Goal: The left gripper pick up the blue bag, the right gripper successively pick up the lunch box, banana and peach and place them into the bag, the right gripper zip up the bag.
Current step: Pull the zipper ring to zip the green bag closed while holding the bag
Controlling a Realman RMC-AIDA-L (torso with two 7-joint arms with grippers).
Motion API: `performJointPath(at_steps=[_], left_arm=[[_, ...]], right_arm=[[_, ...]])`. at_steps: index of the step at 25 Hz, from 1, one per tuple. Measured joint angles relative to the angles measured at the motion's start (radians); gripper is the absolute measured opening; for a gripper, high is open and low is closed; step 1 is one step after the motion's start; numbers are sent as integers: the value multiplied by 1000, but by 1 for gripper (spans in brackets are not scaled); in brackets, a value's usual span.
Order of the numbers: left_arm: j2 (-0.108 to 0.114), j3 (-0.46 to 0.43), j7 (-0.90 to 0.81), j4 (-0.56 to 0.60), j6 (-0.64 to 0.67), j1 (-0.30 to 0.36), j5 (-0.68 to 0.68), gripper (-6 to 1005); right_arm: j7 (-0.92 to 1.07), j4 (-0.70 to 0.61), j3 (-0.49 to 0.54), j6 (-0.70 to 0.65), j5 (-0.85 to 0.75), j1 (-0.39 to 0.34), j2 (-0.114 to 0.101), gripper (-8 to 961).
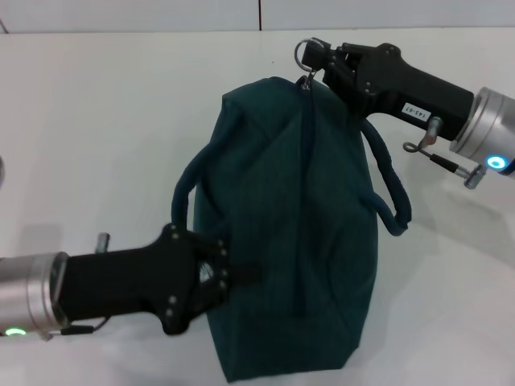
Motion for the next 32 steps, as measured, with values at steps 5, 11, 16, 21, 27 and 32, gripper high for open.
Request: performJointPath(at_steps=[5, 11, 16, 21, 27, 32], left_arm=[[-3, -96, -12, -9, -37, 28, -8, 60], [-14, -207, -39, -3, -150, 69, -15, 71], [-16, -208, -48, -1, -199, 70, -37, 80], [-17, -238, -30, 17, -181, 83, -72, 220], [-16, -245, -169, 222, -141, 95, -74, 391], [-17, -195, -469, 577, -138, 92, -53, 495]], right_arm=[[-24, -14, 19, -48, 17, -31, -2, 26], [-7, -53, 30, -119, 30, -85, -4, 29], [23, -50, 30, -123, 35, -95, -3, 32], [31, -49, 30, -120, 35, -99, -4, 34], [31, -47, 29, -118, 38, -100, -4, 38], [32, -35, 29, -112, 38, -93, -3, 40]])
